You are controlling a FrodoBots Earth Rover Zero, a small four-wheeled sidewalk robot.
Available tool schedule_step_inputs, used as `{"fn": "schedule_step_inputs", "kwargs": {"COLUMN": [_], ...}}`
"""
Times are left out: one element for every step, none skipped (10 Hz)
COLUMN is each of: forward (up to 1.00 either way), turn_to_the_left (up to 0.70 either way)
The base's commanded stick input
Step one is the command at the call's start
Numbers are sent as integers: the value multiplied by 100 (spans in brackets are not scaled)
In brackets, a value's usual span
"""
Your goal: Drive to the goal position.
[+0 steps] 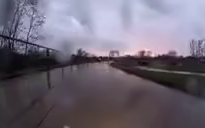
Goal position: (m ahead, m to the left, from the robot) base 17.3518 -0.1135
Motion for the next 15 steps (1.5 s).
{"fn": "schedule_step_inputs", "kwargs": {"forward": [70,70,70,70,70,70,70,70,70,70,70,70,70,70,70], "turn_to_the_left": [0,0,0,0,0,0,0,0,0,0,0,0,0,0,0]}}
